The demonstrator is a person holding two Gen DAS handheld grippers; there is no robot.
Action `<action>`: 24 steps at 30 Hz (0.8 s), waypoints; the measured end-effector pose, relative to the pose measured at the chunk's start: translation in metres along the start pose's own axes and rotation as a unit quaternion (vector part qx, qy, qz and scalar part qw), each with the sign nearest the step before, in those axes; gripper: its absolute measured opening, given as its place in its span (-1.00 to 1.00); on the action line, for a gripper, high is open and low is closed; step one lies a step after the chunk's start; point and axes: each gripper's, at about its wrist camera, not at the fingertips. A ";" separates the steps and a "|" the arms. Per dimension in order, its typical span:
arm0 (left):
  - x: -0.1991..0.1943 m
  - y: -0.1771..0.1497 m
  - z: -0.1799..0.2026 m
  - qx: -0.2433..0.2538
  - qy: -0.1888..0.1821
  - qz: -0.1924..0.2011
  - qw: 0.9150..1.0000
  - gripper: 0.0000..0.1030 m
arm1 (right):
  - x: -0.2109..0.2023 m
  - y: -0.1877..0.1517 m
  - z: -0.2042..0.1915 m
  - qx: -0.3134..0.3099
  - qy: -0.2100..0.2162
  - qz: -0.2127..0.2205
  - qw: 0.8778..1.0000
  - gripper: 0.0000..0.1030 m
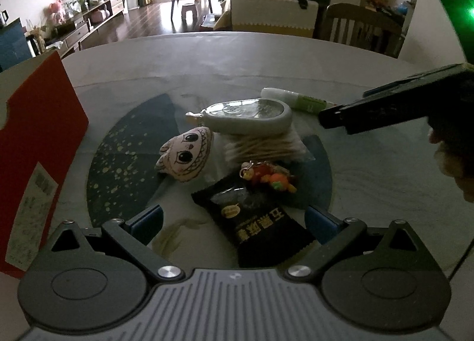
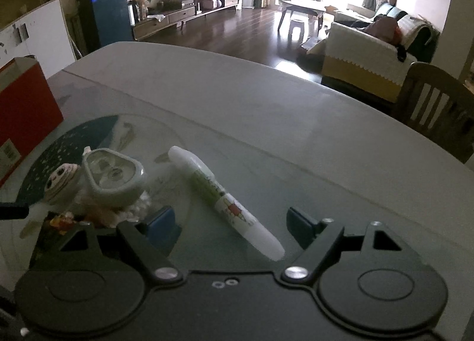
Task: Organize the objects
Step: 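Grasp the white glue stick with the right tool while the left tool grasps the black snack packet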
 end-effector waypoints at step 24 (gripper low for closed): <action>-0.006 -0.008 -0.009 -0.003 -0.020 -0.012 1.000 -0.18 | 0.005 -0.001 -0.003 0.015 -0.006 -0.031 0.999 -0.69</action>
Point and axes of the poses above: each gripper's, at about its wrist camera, not at the fingertips, and x roughly the way its jaws point, z to its right, y to its top, and after that the axes turned 14 degrees about x, right-handed
